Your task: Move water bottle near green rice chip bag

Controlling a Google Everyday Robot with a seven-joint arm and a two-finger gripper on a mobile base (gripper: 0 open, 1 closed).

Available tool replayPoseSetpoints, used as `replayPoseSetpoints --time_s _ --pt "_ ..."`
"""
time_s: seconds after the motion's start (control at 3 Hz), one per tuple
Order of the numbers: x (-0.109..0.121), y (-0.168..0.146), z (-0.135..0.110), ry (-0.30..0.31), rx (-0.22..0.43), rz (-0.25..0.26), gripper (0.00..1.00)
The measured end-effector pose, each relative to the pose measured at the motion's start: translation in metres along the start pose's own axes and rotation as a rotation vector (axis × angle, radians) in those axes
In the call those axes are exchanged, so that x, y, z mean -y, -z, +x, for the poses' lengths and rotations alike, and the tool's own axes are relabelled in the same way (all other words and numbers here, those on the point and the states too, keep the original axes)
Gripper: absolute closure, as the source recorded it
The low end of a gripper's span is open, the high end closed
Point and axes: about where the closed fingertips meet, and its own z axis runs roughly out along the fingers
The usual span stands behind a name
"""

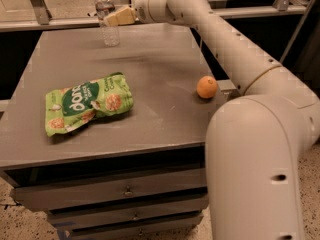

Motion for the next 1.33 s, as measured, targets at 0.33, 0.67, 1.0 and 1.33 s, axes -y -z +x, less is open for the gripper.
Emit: replayPoseSetpoints --time_s 0.33,0.67,1.0,1.33 --pt "-0.002 -0.027 -0.003 -0.004 0.004 -0.02 0.0" --pt "-0.012 -0.051 -0.006 -0.013 0.008 -0.056 0.0" --pt "-0.023 -0.067 -0.007 -0.034 0.003 -0.091 0.17" --pt "-0.028 -0.075 -0.008 -0.049 -0.002 -0.111 0.41"
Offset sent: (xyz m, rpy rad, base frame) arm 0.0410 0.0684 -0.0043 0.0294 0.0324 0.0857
